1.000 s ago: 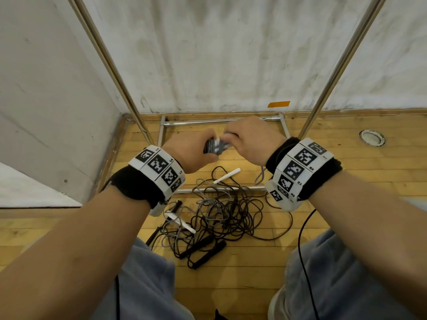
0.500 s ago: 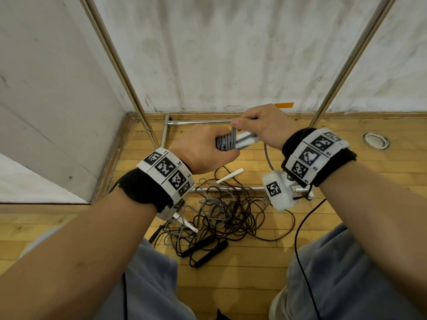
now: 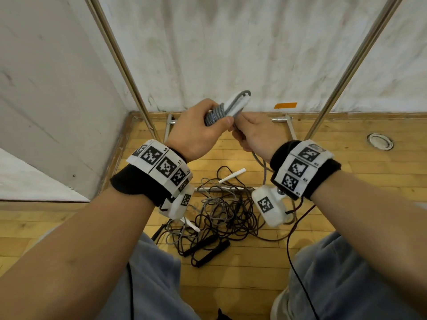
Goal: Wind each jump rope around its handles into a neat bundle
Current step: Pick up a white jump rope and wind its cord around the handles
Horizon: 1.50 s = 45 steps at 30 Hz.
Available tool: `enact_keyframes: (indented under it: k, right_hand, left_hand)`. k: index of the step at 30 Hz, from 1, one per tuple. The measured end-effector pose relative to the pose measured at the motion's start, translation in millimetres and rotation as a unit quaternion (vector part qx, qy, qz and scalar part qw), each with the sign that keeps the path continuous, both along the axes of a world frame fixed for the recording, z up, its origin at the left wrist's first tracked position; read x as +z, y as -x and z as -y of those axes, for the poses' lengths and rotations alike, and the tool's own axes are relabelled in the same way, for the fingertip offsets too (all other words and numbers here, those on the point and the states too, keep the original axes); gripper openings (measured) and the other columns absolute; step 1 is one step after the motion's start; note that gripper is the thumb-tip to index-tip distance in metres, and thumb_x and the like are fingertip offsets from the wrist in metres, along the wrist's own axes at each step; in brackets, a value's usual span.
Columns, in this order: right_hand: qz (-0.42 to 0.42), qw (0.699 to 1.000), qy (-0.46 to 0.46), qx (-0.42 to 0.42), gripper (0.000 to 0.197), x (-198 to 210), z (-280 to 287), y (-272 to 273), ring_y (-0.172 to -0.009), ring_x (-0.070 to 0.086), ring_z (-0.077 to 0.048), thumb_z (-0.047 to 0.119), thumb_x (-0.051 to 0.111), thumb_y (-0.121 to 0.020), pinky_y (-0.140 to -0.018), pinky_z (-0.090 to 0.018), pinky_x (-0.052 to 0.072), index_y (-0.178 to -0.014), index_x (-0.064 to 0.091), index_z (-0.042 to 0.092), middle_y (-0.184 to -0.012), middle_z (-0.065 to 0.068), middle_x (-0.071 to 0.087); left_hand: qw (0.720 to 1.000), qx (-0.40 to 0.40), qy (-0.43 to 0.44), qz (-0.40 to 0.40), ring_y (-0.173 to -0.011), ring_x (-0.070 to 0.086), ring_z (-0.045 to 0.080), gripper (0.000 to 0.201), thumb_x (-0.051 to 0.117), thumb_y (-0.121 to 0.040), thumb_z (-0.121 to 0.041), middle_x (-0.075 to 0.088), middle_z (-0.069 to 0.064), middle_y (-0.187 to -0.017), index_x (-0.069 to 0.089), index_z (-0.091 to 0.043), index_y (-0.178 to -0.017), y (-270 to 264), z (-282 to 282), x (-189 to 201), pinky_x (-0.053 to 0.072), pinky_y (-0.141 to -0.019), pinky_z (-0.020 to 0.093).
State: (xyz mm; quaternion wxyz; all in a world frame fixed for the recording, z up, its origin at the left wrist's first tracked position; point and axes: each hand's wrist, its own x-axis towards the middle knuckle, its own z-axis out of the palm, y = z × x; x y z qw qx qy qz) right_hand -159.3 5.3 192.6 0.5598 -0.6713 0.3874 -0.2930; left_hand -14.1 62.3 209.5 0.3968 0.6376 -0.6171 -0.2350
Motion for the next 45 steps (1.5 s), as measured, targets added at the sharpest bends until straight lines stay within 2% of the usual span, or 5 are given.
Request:
enact_keyframes:
  k: [5, 16, 24, 32, 45]
  right_hand:
    - [-0.189, 0.968, 0.154, 0.056, 0.027, -2, -10, -2, -0.058, 0.043, -0.012, 0.026, 0.038, -0.099, -0.065, -0.034, 0.041, -0.082, 0.057, 0.019, -0.061, 0.007, 0.042]
    - [-0.393, 0.843, 0.347, 0.121, 0.023, 8, -4, 8, -0.068, 0.046, -0.018, 0.029, 0.042, -0.098, -0.058, -0.029, 0.03, -0.1, 0.059, 0.014, -0.078, -0.001, 0.054]
    - [-0.325, 0.877, 0.343, 0.091, 0.029, 7, 6, 12, -0.064, 0.046, -0.016, 0.031, 0.044, -0.097, -0.055, -0.027, 0.03, -0.08, 0.059, 0.014, -0.064, 0.006, 0.048]
    - [-0.179, 0.955, 0.236, 0.015, 0.033, 14, 13, 9, -0.061, 0.056, -0.018, 0.031, 0.056, -0.092, -0.06, -0.026, 0.045, -0.081, 0.068, 0.002, -0.068, -0.014, 0.059]
    - [0.073, 0.988, -0.131, 0.026, 0.022, -1, 18, 18, -0.037, 0.027, -0.008, 0.022, 0.053, -0.095, -0.039, -0.02, 0.022, -0.077, 0.061, 0.011, -0.048, 0.003, 0.047]
  left_hand:
    - [0.998, 0.051, 0.001, 0.039, -0.077, 0.063, 0.028, 0.034, 0.056, -0.085, -0.045, 0.064, 0.005, -0.082, 0.057, -0.017, -0.105, -12, 8, -5, 0.054, -0.071, 0.047]
    - [0.922, -0.009, -0.151, 0.355, -0.064, 0.043, 0.011, 0.024, 0.051, -0.093, -0.047, 0.053, -0.01, -0.08, 0.05, -0.031, -0.11, -19, 15, -35, 0.029, -0.052, 0.027]
    - [0.927, -0.106, -0.152, 0.327, -0.092, 0.06, 0.02, 0.043, 0.057, -0.086, -0.052, 0.066, -0.004, -0.104, 0.05, -0.038, -0.126, 1, 7, -30, 0.051, -0.078, 0.035]
    - [0.962, -0.012, -0.081, 0.26, -0.06, 0.054, 0.008, 0.035, 0.059, -0.075, -0.063, 0.057, -0.008, -0.062, 0.064, -0.03, -0.083, 6, 2, -21, 0.037, -0.049, 0.027]
    - [0.968, -0.042, -0.048, 0.243, -0.062, 0.052, 0.004, 0.028, 0.056, -0.081, -0.062, 0.054, -0.011, -0.063, 0.055, -0.035, -0.084, 6, -2, -15, 0.035, -0.052, 0.027]
